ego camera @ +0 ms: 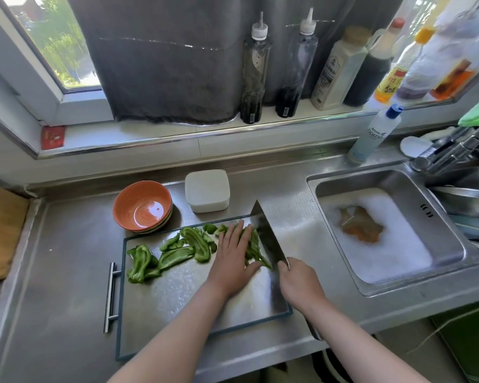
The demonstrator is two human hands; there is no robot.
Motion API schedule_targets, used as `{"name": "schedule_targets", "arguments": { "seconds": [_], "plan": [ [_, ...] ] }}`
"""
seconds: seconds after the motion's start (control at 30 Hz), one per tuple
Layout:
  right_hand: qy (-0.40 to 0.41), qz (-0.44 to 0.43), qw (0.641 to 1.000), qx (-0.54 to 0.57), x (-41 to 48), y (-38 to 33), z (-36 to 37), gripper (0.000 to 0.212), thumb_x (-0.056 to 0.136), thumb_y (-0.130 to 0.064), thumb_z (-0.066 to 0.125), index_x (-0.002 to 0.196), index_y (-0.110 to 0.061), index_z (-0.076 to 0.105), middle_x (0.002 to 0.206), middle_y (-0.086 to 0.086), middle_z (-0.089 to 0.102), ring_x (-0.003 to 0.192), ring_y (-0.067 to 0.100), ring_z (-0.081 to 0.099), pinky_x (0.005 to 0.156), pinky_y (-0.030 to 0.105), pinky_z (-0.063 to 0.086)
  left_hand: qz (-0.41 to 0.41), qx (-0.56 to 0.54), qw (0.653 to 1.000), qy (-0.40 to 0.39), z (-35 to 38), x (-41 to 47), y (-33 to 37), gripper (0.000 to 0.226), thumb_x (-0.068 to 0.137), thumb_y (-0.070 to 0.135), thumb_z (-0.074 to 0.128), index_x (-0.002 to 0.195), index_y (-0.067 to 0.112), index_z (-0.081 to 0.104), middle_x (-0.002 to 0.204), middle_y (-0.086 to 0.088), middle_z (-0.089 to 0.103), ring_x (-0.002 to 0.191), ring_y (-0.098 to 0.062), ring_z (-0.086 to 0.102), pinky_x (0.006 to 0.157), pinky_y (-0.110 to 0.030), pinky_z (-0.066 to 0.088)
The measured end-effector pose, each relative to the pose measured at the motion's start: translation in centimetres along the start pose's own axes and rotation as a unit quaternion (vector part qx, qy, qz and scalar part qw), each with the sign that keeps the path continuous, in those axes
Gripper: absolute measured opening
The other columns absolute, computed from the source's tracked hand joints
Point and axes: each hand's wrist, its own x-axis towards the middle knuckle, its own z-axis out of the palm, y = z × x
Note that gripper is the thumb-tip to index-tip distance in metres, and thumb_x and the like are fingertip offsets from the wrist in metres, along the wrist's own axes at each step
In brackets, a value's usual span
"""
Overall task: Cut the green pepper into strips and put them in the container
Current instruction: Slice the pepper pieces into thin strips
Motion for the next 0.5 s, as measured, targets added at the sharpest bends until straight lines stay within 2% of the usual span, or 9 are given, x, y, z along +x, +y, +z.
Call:
{"name": "schedule_targets", "arguments": {
  "seconds": [0.07, 0.1, 0.17, 0.2, 0.27, 0.37, 0.5],
  "plan": [
    [-0.004, -0.001, 1.000, 0.007, -0.2, -0.6, 0.6, 0.031, 0.105, -0.027, 0.038, 0.088, -0.014, 0.060, 0.092, 0.009, 0.065, 0.087, 0.029, 0.057, 0.073, 0.035, 0.044, 0.022, -0.042, 0.998, 0.041, -1.3, -0.8, -0.3, 0.076, 0.094, 0.050, 0.049, 0.157, 0.030, 0.012, 0.165, 0.006, 0.007, 0.152, -0.014, -0.002, 0.124, -0.038, 0.000],
    [-0.004, -0.004, 1.000, 0.002, -0.3, -1.0, 0.8, 0.030, 0.105, -0.027, 0.038, 0.088, -0.015, 0.059, 0.090, 0.007, 0.064, 0.084, 0.028, 0.055, 0.071, 0.034, 0.043, 0.019, -0.059, 0.995, 0.079, -2.1, -1.2, -0.8, 0.067, 0.095, 0.043, 0.049, 0.155, 0.027, 0.024, 0.163, 0.003, 0.019, 0.151, -0.016, 0.011, 0.123, -0.038, 0.009],
    [0.004, -0.011, 1.000, -0.019, -0.3, -2.0, 0.8, 0.029, 0.106, -0.029, 0.038, 0.087, -0.019, 0.056, 0.086, 0.003, 0.058, 0.081, 0.026, 0.051, 0.069, 0.033, 0.038, -0.008, -0.069, 0.982, 0.174, -3.8, -1.7, -2.2, 0.049, 0.093, 0.026, 0.048, 0.141, 0.017, 0.050, 0.147, -0.004, 0.046, 0.136, -0.022, 0.040, 0.114, -0.041, 0.032],
    [0.014, -0.013, 0.999, -0.029, -0.3, -2.5, 0.8, 0.028, 0.106, -0.030, 0.037, 0.087, -0.020, 0.056, 0.086, 0.003, 0.057, 0.080, 0.026, 0.049, 0.068, 0.033, 0.037, -0.023, -0.046, 0.975, 0.217, -4.6, -1.8, -3.2, 0.043, 0.091, 0.018, 0.048, 0.132, 0.014, 0.059, 0.136, -0.005, 0.056, 0.126, -0.024, 0.049, 0.107, -0.042, 0.039],
    [0.035, -0.026, 0.998, -0.042, -0.2, -3.4, 0.5, 0.028, 0.106, -0.031, 0.037, 0.088, -0.020, 0.055, 0.087, 0.004, 0.059, 0.079, 0.026, 0.048, 0.068, 0.034, 0.036, -0.046, 0.025, 0.967, 0.249, -6.1, -1.7, -5.2, 0.038, 0.087, 0.010, 0.049, 0.121, 0.014, 0.067, 0.120, -0.002, 0.065, 0.113, -0.025, 0.056, 0.095, -0.041, 0.041],
    [0.042, -0.051, 0.997, -0.040, -0.1, -5.0, 0.2, 0.030, 0.106, -0.032, 0.037, 0.085, -0.020, 0.055, 0.084, 0.001, 0.058, 0.079, 0.025, 0.049, 0.067, 0.034, 0.037, -0.069, 0.067, 0.976, 0.198, -7.9, -0.5, -6.7, 0.032, 0.091, 0.012, 0.053, 0.117, 0.018, 0.070, 0.109, 0.000, 0.069, 0.106, -0.027, 0.058, 0.087, -0.041, 0.039],
    [0.038, -0.080, 0.995, -0.040, -0.1, -6.1, 0.5, 0.033, 0.107, -0.033, 0.037, 0.084, -0.021, 0.057, 0.077, -0.003, 0.057, 0.074, 0.022, 0.053, 0.061, 0.034, 0.036, -0.056, 0.108, 0.991, 0.053, -9.3, 2.1, -6.1, 0.030, 0.096, 0.024, 0.053, 0.122, 0.026, 0.068, 0.121, 0.002, 0.066, 0.113, -0.027, 0.052, 0.087, -0.036, 0.036]
  ]
}}
